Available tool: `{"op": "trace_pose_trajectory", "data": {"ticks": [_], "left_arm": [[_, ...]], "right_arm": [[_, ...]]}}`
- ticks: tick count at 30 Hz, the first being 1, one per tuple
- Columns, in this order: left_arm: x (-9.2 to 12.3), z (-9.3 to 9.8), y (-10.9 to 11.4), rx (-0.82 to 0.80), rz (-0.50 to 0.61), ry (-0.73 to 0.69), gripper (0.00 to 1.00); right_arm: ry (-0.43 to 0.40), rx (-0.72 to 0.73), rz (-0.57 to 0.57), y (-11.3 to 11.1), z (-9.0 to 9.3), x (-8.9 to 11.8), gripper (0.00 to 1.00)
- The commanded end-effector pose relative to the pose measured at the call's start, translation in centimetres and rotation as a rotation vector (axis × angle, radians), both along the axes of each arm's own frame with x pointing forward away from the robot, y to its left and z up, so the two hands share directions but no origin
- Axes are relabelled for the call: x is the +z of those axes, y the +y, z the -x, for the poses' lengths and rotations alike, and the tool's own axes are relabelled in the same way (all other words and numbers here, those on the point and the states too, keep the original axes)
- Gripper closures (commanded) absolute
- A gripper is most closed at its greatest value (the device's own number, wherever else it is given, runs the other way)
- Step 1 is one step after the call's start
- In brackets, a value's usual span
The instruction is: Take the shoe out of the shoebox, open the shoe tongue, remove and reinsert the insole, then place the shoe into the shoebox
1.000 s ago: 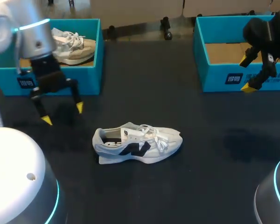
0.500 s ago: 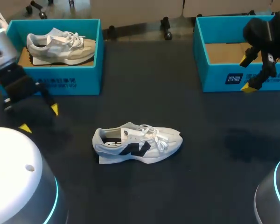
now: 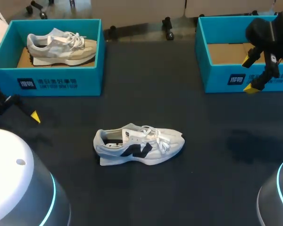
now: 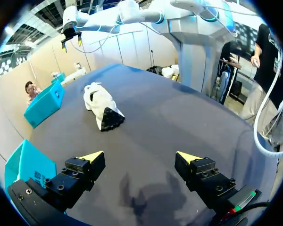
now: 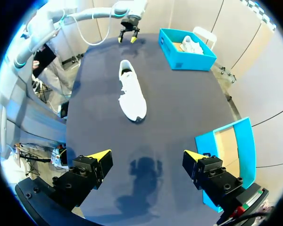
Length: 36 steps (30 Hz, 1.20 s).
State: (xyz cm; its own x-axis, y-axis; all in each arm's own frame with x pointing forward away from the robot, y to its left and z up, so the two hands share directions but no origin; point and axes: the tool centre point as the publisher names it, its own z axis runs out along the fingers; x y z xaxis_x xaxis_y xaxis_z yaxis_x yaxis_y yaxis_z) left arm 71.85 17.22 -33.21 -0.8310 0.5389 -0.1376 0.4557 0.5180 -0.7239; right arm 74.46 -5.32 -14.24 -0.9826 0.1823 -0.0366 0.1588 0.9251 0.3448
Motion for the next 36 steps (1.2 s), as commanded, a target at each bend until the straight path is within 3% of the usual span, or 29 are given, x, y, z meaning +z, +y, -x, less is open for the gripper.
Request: {"op": "trace_pose_trajectory", "data": {"ticks": [1,4,21,26,36], "left_arm": [[0.1,0.9,0.7,0.032,-0.004,-0.012,0.0],[-0.2,1.2,1.7,0.062,0.003,0.003,0.0],[-0.2,1.2,1.7,0.062,0.003,0.003,0.0],[0.5,1.1,0.8,0.154,0.026,0.081,0.0],[-0.3,2.6,-1.3,0.36,0.029,0.24,0.0]], "right_arm": [[0.003,0.0,0.002,0.1,-0.1,0.0,0.0],[0.003,0.0,0.002,0.1,-0.1,0.0,0.0],[0.003,0.0,0.002,0.1,-0.1,0.0,0.0],[0.003,0.0,0.002,0.1,-0.1,0.0,0.0],[0.003,0.0,0.002,0.1,-0.1,0.0,0.0]]}}
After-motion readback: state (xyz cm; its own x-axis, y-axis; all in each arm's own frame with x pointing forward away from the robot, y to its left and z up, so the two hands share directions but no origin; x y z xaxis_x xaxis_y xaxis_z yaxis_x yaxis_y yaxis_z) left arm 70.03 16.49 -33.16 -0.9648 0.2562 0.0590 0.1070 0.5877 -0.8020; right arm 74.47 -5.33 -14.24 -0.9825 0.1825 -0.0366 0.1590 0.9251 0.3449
